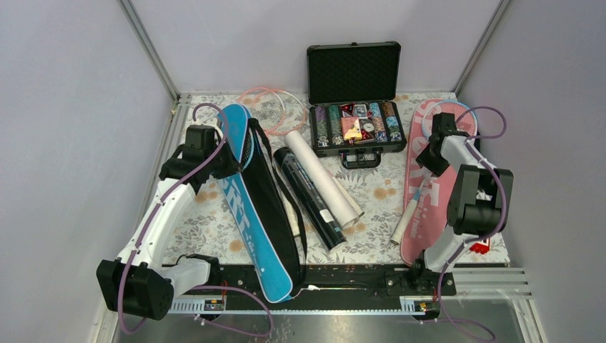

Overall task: Pack up the badminton gear
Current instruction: Pick up the racket from the racket bag.

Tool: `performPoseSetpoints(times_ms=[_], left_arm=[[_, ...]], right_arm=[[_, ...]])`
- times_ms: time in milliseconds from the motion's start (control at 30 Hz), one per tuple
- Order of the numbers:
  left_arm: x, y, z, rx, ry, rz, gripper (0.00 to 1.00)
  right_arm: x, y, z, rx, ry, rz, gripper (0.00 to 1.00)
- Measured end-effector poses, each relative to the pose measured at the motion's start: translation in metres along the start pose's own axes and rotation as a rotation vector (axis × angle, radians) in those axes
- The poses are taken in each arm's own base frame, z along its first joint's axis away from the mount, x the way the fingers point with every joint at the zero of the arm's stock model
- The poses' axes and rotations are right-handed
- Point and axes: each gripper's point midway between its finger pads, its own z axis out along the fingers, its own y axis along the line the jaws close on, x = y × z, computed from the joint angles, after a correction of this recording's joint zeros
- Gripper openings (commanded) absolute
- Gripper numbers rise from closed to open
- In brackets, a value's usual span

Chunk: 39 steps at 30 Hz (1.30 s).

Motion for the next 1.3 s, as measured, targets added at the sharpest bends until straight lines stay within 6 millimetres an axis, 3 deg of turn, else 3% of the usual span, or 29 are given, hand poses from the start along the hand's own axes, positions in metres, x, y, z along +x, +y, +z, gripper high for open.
performPoseSetpoints(times_ms=[167, 233, 500, 667, 767, 1033, 1133, 1300], left_arm=[[-0.004, 0.004, 0.000, -0.015, -0.018, 0.004, 0.00], [-0.005, 0.005, -0.001, -0.019, -0.028, 0.003, 0.00], [-0.012, 0.013, -0.007, -0.047, -0.066, -0.008, 0.00], [-0.013, 0.016, -0.006, -0.058, -0.070, -0.017, 0.00], [-0.013, 0.017, -0.006, -0.060, -0.071, -0.022, 0.00], [-0.011, 0.021, -0.003, -0.061, -0.065, -0.047, 0.00], [-0.012, 0.022, -0.003, -0.059, -0.068, -0.050, 0.00], [-0.012, 0.021, 0.000, -0.046, -0.070, -0.054, 0.00]], right_arm=[[0.001, 0.004, 0.015, -0.002, 0.049, 0.007, 0.48], [0.002, 0.008, 0.019, -0.011, 0.065, 0.007, 0.43], [0.004, 0.014, 0.023, -0.037, 0.091, -0.008, 0.01], [0.005, 0.019, 0.016, -0.068, 0.093, -0.049, 0.00], [-0.002, 0.017, -0.005, -0.088, 0.062, -0.059, 0.00], [-0.022, 0.025, -0.090, -0.195, -0.092, -0.099, 0.00], [-0.010, 0.046, -0.121, -0.266, -0.125, -0.184, 0.00], [0.039, 0.086, -0.174, -0.429, -0.139, -0.382, 0.00]])
